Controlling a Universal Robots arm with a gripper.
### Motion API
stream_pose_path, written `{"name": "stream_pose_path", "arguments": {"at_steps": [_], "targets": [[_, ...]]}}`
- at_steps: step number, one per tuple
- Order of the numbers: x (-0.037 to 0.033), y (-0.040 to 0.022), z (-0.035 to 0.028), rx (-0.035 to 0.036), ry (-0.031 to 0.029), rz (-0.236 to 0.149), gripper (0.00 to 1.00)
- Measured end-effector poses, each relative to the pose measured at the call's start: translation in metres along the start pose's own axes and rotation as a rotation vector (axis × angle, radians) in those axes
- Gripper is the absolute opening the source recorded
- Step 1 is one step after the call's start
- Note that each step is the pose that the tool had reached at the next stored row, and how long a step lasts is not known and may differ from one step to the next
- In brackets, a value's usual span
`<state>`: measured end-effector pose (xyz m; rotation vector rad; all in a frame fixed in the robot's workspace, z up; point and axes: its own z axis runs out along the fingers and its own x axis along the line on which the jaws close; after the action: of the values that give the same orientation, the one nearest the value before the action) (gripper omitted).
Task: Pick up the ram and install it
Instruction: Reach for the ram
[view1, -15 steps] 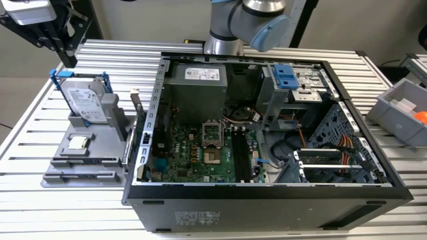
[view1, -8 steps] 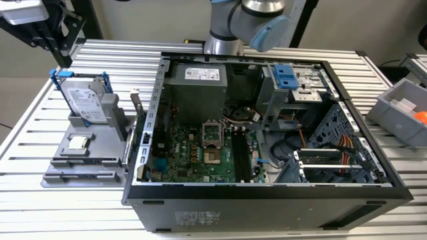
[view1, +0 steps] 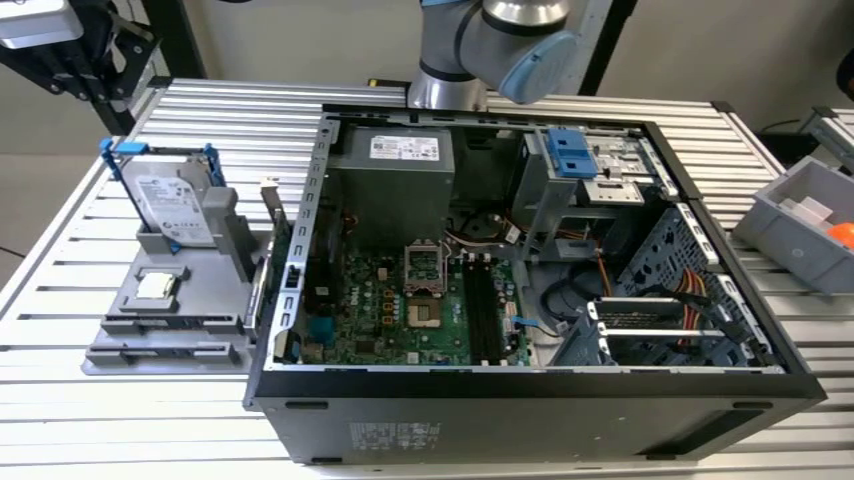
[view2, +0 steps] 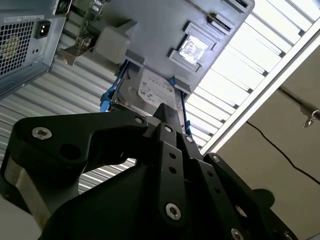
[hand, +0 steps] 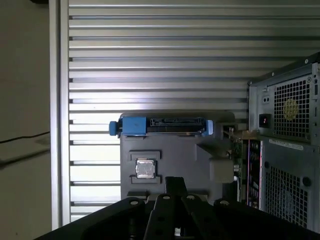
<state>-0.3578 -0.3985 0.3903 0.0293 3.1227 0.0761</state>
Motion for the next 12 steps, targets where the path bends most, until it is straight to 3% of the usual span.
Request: {"name": "stream_pose_path", "arguments": {"at_steps": [12], "targets": [[0.0009,0.0,0.0001,0.0,0.0,0.0,0.0]]}}
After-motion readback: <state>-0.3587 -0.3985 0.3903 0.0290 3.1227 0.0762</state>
